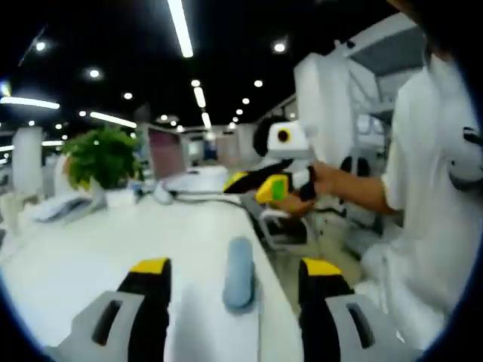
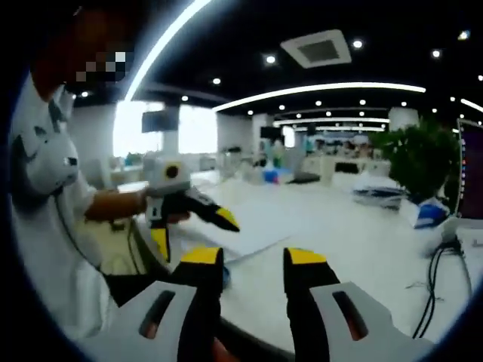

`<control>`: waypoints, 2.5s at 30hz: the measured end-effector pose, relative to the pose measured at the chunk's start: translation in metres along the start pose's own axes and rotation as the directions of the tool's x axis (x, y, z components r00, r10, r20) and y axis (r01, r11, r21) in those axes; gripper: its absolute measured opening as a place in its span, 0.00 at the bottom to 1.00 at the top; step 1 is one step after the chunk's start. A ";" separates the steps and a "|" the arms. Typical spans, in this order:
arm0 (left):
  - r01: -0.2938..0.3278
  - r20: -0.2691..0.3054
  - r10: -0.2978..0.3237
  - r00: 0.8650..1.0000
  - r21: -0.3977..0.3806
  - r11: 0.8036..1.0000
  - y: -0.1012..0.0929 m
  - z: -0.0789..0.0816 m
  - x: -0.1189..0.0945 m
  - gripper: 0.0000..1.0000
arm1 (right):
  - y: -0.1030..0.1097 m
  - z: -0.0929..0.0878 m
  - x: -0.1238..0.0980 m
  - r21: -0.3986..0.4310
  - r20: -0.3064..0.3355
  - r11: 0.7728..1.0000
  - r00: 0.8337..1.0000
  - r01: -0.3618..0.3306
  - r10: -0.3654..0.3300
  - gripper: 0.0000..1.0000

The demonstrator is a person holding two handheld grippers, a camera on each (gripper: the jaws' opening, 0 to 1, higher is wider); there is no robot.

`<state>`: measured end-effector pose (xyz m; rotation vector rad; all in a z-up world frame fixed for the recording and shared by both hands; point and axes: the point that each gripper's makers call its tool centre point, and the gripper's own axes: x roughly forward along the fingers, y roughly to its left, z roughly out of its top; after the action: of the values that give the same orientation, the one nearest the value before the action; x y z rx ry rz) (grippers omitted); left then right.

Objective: Pick up the paper insert the paper into the punch align the paper edges press the punch to punch holes

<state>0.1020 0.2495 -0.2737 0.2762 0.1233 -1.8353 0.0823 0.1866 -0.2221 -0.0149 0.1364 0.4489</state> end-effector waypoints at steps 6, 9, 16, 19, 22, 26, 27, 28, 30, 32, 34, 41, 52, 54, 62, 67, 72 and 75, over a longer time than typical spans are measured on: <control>0.028 -0.049 -0.027 0.998 0.016 0.999 -0.003 -0.014 0.026 0.62 | -0.003 -0.002 -0.006 0.042 0.019 0.997 0.998 0.061 -0.062 0.32; 0.015 -0.027 -0.015 1.000 0.002 1.000 -0.002 -0.014 0.028 0.57 | -0.004 -0.007 -0.006 0.047 0.014 0.996 0.997 0.075 -0.076 0.31; -0.008 -0.028 0.008 1.000 0.016 1.000 0.002 -0.016 0.027 0.44 | -0.004 -0.009 0.000 0.077 0.028 0.992 0.995 0.095 -0.097 0.26; -0.012 -0.026 0.012 1.000 0.030 0.999 0.003 -0.016 0.028 0.39 | -0.002 -0.005 0.004 0.090 0.039 0.990 0.993 0.107 -0.111 0.25; -0.016 -0.036 0.018 0.999 0.049 0.999 0.004 -0.018 0.029 0.35 | 0.003 -0.004 0.008 0.073 0.037 0.990 0.992 0.120 -0.123 0.23; -0.015 -0.030 0.016 0.999 0.037 0.999 0.004 -0.018 0.028 0.33 | 0.016 0.002 0.016 0.024 0.067 0.993 0.991 0.112 -0.114 0.15; -0.014 -0.029 0.015 0.999 0.034 0.999 0.004 -0.018 0.028 0.33 | 0.019 0.001 0.022 0.017 0.058 0.993 0.992 0.115 -0.116 0.14; -0.014 -0.030 0.015 0.999 0.031 0.999 0.003 -0.019 0.028 0.33 | 0.022 0.000 0.025 0.008 0.053 0.993 0.992 0.117 -0.117 0.13; -0.014 -0.030 0.015 0.999 0.027 1.000 0.003 -0.019 0.028 0.33 | 0.027 0.000 0.033 0.017 0.054 0.992 0.991 0.122 -0.123 0.08; -0.013 -0.030 0.014 0.999 0.024 1.000 0.003 -0.019 0.028 0.31 | 0.032 0.003 0.041 0.043 0.070 0.992 0.990 0.122 -0.124 0.05; -0.010 -0.030 0.011 0.999 0.022 1.000 0.002 -0.019 0.028 0.30 | 0.037 0.005 0.049 0.045 0.077 0.989 0.987 0.139 -0.142 0.05; -0.007 -0.029 0.008 1.000 0.017 1.000 0.001 -0.019 0.028 0.26 | 0.048 -0.007 0.071 -0.101 0.013 0.978 0.983 0.183 -0.182 0.04; -0.005 -0.032 0.006 0.999 0.018 1.000 0.000 -0.020 0.028 0.25 | 0.045 -0.020 0.067 -0.101 -0.016 0.968 0.973 0.228 -0.231 0.02; -0.004 -0.031 0.005 1.000 0.014 1.000 0.001 -0.020 0.028 0.25 | 0.042 -0.023 0.067 -0.098 -0.015 0.964 0.968 0.248 -0.251 0.02; -0.008 -0.035 0.008 0.999 0.012 1.000 0.002 -0.020 0.028 0.25 | 0.037 -0.042 0.074 -0.066 -0.049 0.965 0.965 0.256 -0.259 0.01; -0.012 -0.035 0.012 0.999 0.008 1.000 0.003 -0.020 0.029 0.25 | 0.035 -0.045 0.071 0.105 0.010 0.963 0.968 0.247 -0.250 0.00; -0.013 -0.035 0.013 0.999 0.005 1.000 0.002 -0.020 0.029 0.25 | 0.030 -0.046 0.071 0.132 0.039 0.960 0.967 0.246 -0.253 0.01; -0.014 -0.035 0.015 0.999 0.004 1.000 0.002 -0.020 0.029 0.25 | 0.030 -0.045 0.072 0.126 0.038 0.960 0.966 0.250 -0.256 0.01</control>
<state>0.0989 0.2262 -0.3007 0.3112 0.1424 -1.8168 0.1274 0.2430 -0.2755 0.0973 0.1066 0.1844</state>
